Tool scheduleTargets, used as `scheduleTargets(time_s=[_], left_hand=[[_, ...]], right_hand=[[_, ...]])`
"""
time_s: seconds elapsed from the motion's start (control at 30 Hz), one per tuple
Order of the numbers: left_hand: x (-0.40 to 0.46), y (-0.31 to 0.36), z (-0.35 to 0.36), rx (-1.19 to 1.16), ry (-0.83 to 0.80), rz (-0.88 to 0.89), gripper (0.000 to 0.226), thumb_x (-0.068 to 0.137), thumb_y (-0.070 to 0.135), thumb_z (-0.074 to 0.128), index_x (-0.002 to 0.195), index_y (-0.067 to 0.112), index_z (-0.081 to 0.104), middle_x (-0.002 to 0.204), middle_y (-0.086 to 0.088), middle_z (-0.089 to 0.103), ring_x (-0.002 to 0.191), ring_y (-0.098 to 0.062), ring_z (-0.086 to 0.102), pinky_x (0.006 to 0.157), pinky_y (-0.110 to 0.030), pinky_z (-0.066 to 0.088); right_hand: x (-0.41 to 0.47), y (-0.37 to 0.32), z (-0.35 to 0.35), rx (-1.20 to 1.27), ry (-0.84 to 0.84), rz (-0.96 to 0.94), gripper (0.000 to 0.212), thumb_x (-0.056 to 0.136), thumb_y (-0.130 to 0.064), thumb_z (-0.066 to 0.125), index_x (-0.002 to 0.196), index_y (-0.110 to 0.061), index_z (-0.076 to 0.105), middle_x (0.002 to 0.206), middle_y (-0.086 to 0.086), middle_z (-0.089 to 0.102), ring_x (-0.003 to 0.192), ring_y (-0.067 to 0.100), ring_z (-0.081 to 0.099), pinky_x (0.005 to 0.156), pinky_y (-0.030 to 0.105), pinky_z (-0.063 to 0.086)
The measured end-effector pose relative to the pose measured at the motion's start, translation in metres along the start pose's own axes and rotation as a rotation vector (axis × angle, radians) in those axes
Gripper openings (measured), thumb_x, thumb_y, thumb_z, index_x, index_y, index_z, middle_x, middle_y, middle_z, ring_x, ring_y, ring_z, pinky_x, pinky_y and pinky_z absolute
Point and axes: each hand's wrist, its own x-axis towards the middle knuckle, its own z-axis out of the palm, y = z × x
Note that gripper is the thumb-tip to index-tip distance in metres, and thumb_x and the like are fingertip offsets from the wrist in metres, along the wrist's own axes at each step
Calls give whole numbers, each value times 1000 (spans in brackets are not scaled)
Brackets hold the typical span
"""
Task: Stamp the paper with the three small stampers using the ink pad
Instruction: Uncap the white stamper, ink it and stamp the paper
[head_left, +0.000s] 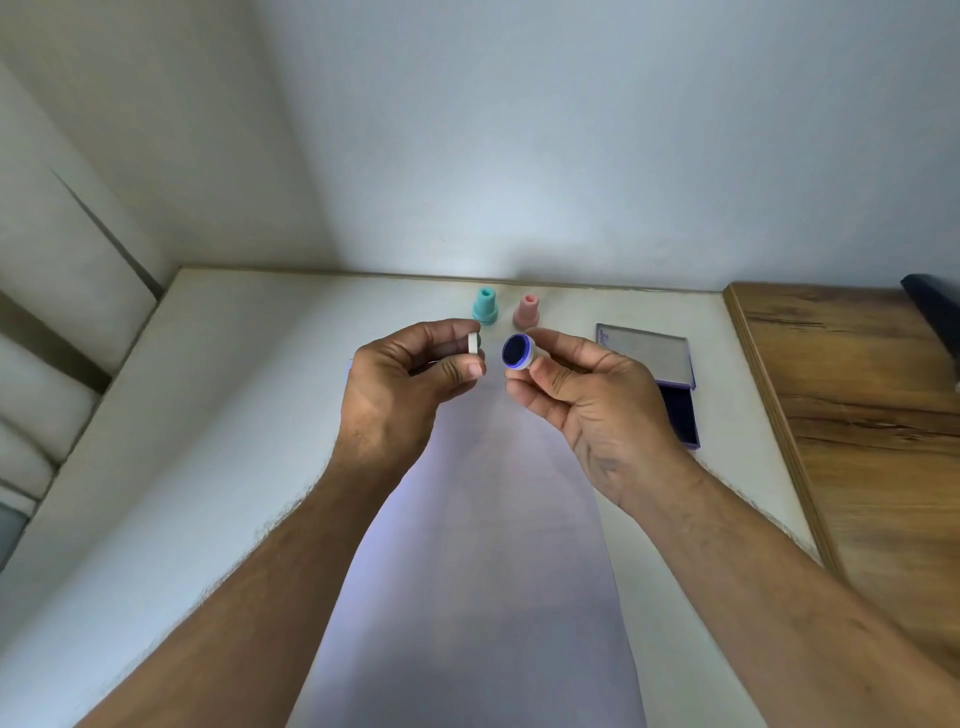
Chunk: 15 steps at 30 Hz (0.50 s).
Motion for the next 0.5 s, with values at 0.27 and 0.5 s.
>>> scheduleTargets(time_s=[0.27,0.5], left_hand=[[-2,-6,17,20,-34,-27,28,84,-2,72,106,16,74,103,-12,74,91,-18,70,82,-26,59],[-5,-19,27,123,-51,-52,28,82,8,77,106,22,76,99,-2,76,82,-14,73,91,-40,58]], right_hand=[[0,-9,-16,-599,230,-168,27,80,-2,77,103,-14,75,85,4,77,65,16,71,75,33,61],[3,-34,-47,-1258,422,-392,20,77,-21,79,97,-19,78,98,2,75,88,17,69,79,22,55]])
